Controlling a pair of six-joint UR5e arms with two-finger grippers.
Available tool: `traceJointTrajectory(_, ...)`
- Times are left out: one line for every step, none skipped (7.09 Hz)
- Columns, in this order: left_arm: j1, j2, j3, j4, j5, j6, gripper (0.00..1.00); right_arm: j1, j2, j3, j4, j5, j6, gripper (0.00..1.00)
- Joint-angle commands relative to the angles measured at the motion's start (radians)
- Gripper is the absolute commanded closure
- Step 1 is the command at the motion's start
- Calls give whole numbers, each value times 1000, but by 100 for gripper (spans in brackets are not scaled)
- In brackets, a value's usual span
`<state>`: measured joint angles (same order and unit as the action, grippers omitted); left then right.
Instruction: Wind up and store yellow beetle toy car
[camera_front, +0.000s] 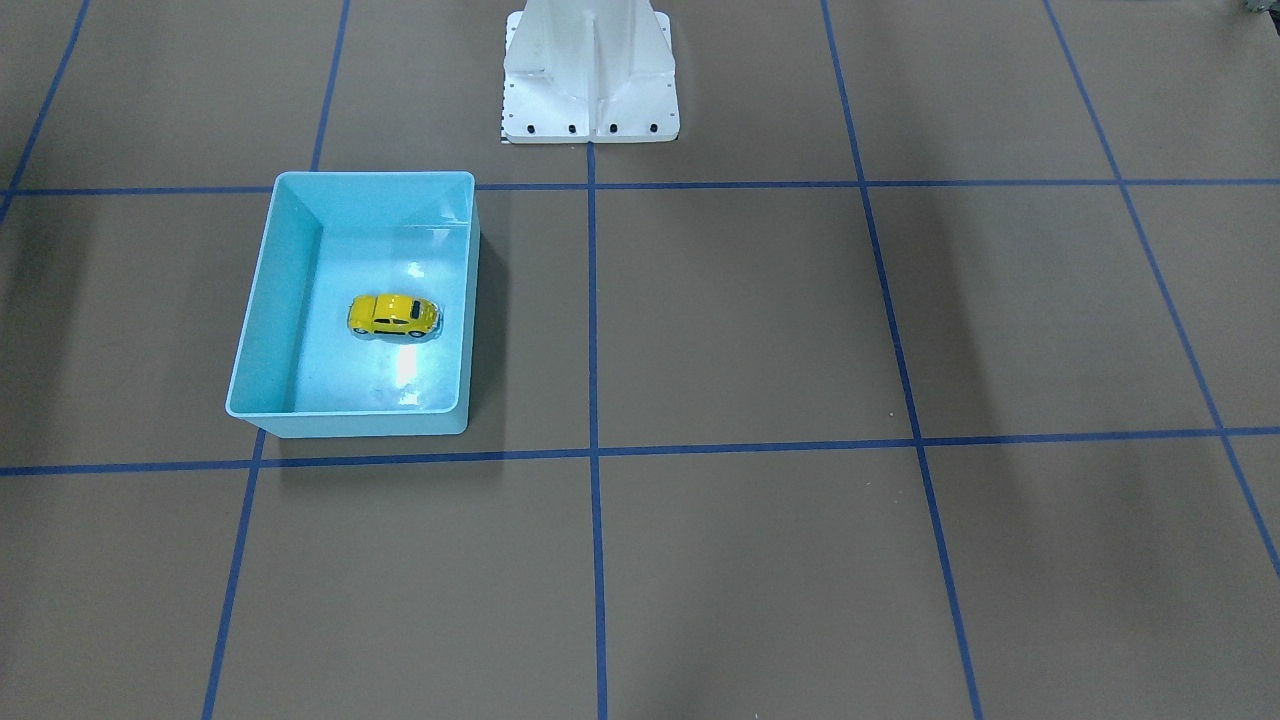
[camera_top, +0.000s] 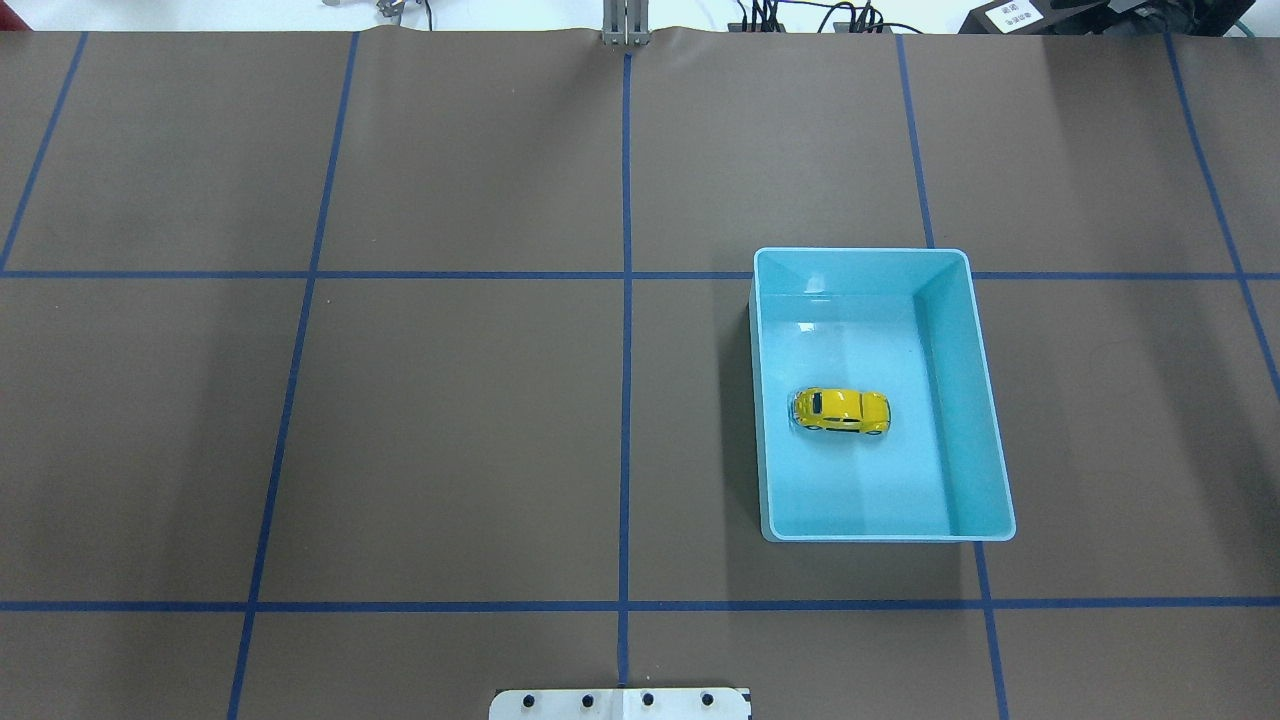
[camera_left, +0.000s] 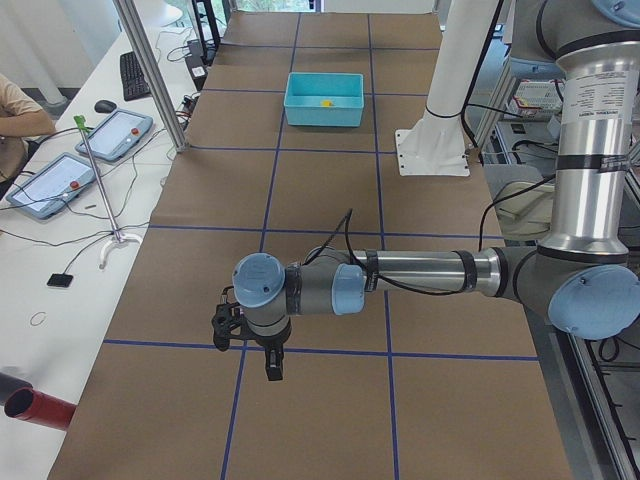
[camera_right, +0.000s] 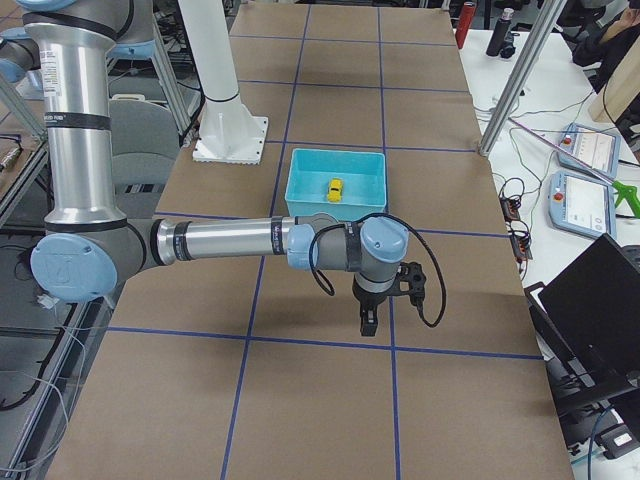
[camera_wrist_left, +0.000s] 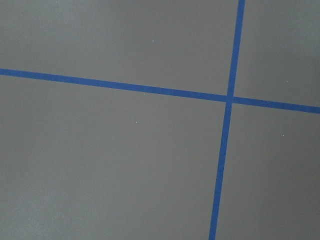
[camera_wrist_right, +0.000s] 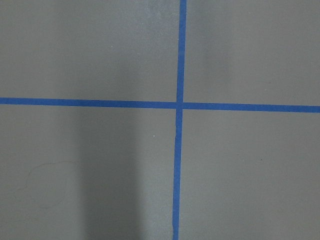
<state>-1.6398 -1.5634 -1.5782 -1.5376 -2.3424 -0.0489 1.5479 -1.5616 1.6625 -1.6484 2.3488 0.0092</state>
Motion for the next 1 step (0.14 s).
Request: traceJointTrajectory(0, -1, 1, -1, 0, 0, 0, 0, 0, 0, 1, 0, 0, 0)
